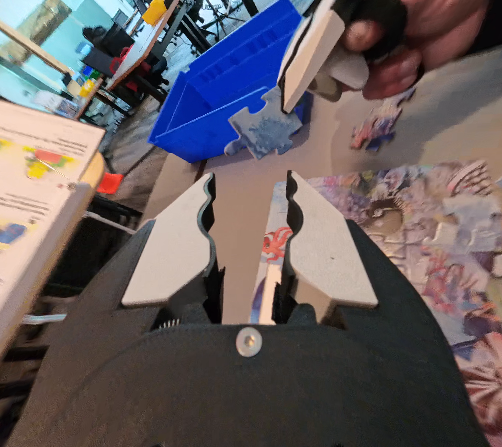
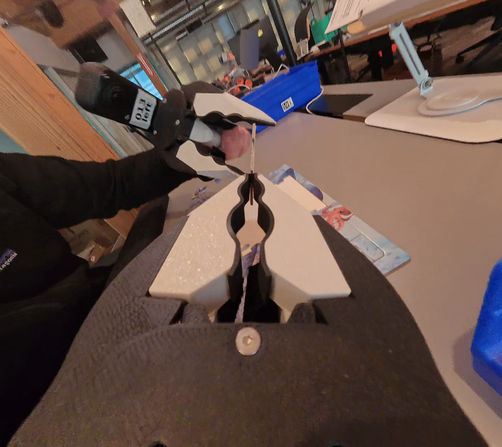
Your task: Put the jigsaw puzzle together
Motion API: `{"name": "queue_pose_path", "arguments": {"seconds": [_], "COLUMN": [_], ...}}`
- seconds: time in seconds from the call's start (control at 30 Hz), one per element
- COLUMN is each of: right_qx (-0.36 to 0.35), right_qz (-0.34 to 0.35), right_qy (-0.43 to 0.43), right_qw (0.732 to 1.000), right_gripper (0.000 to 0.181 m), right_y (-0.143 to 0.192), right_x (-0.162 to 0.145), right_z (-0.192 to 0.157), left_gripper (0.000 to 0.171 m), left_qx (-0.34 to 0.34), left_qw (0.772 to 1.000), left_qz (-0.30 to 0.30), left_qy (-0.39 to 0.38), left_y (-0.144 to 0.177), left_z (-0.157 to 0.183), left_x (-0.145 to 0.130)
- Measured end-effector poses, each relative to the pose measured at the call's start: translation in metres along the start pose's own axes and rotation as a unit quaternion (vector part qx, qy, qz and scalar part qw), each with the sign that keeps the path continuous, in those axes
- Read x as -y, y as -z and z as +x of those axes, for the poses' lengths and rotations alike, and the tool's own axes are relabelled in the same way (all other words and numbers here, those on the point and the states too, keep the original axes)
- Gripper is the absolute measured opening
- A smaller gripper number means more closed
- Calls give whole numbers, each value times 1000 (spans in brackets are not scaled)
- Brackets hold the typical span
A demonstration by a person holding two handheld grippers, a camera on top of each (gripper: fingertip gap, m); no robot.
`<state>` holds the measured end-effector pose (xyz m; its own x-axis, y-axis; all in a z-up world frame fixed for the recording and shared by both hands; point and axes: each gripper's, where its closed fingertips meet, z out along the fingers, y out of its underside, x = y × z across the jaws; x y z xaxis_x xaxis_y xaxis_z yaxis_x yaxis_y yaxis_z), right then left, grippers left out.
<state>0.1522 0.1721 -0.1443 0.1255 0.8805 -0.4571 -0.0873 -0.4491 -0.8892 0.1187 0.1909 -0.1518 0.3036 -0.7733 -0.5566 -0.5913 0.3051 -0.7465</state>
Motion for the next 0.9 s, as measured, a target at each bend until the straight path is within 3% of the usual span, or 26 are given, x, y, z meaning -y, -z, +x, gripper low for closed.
{"name": "queue_pose_path", "arguments": {"seconds": [0.2, 0.27, 0.47, 0.63, 0.77, 0.8, 0.9], "right_qx": [36, 43, 41, 26, -10, -14, -23], "right_qz": [46, 47, 42, 11, 5, 3, -8], "right_qy": [5, 9, 8, -1, -2, -4, -9], "right_qw": [998, 998, 998, 1000, 1000, 1000, 1000], "right_gripper": [0, 0, 3, 9, 7, 5, 4], "right_y": [2, 0, 1, 0, 8, 9, 8], "right_x": [13, 13, 13, 5, 5, 4, 0], "right_z": [-13, -16, -16, -9, 5, 8, 12], "left_gripper": [33, 18, 1, 0, 0, 0, 0], "left_qx": [-93, -112, -178, -239, -314, -349, -388], "left_qw": [971, 953, 928, 932, 912, 895, 871], "left_qz": [85, 118, 141, 74, -36, -63, -140], "left_qy": [205, 255, 295, 261, 262, 271, 268], "left_y": [-3, -3, 4, 15, 22, 26, 25], "left_z": [19, 17, 21, 27, 40, 51, 70], "left_x": [25, 35, 42, 23, -19, -27, -57]}}
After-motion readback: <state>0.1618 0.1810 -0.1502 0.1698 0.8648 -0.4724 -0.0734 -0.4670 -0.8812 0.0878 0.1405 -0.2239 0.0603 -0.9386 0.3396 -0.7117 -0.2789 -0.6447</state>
